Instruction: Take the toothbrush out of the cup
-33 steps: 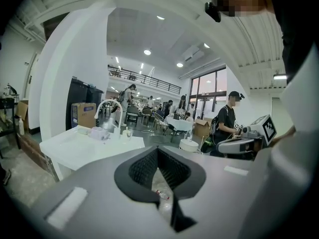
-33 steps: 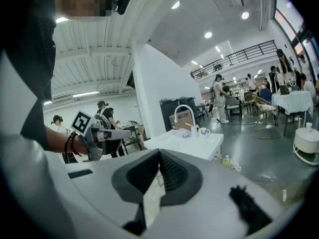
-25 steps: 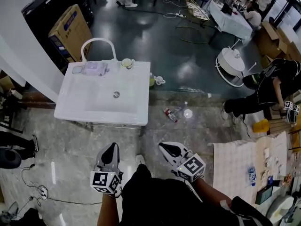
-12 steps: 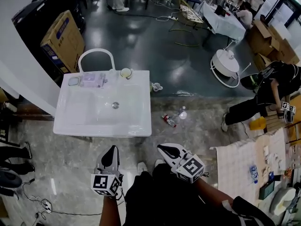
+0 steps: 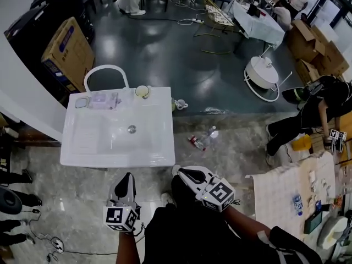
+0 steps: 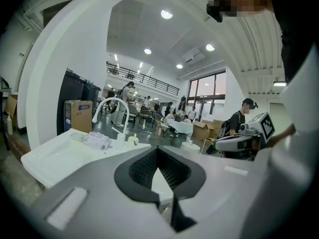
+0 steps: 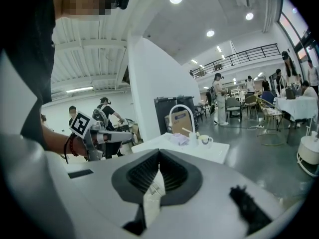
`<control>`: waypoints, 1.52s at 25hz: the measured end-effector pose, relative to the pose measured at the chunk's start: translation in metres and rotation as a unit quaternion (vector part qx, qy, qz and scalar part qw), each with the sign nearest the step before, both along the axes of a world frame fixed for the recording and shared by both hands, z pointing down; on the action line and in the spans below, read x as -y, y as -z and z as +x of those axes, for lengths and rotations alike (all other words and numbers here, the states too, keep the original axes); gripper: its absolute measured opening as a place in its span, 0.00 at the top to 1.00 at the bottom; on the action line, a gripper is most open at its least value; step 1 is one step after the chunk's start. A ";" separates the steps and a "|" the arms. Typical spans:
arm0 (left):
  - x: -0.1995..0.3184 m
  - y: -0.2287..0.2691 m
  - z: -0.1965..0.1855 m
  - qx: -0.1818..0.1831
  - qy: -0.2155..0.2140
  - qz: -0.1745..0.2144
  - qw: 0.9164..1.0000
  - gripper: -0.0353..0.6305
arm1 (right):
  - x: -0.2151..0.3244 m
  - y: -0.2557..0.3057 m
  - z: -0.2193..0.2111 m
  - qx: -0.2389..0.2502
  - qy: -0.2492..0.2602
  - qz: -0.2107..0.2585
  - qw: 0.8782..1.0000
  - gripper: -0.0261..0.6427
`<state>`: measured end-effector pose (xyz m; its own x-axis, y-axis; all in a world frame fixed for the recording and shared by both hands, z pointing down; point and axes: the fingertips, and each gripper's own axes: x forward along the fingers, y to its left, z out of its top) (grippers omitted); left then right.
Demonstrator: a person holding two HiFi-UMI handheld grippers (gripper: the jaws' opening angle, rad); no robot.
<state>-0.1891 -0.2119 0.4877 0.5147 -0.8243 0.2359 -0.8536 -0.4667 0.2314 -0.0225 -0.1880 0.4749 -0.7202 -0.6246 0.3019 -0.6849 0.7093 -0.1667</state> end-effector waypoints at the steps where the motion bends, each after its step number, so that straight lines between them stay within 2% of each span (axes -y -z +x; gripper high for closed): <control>1: 0.003 0.000 0.003 0.002 0.000 -0.001 1.000 0.93 | 0.005 0.001 0.002 0.000 0.001 0.001 1.000 0.94; 10: 0.056 -0.001 0.023 0.005 0.012 -0.005 1.000 0.93 | 0.061 -0.014 0.024 0.011 0.017 -0.007 1.000 0.94; 22: 0.142 0.009 0.047 0.025 0.047 -0.001 0.999 0.93 | 0.169 -0.020 0.044 0.019 0.061 -0.007 0.998 0.94; 30: 0.174 0.011 0.041 0.039 0.075 -0.007 0.996 0.93 | 0.223 -0.036 0.040 0.004 0.089 -0.001 0.996 0.94; 38: 0.187 0.008 0.026 0.028 0.099 -0.019 0.995 0.93 | 0.263 -0.052 0.023 -0.016 0.110 0.000 0.994 0.94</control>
<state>-0.1632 -0.3987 0.4800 0.3294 -0.8978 0.2923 -0.9396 -0.2810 0.1956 0.0001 -0.4511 0.5271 -0.8299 -0.4526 0.3261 -0.5176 0.8428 -0.1474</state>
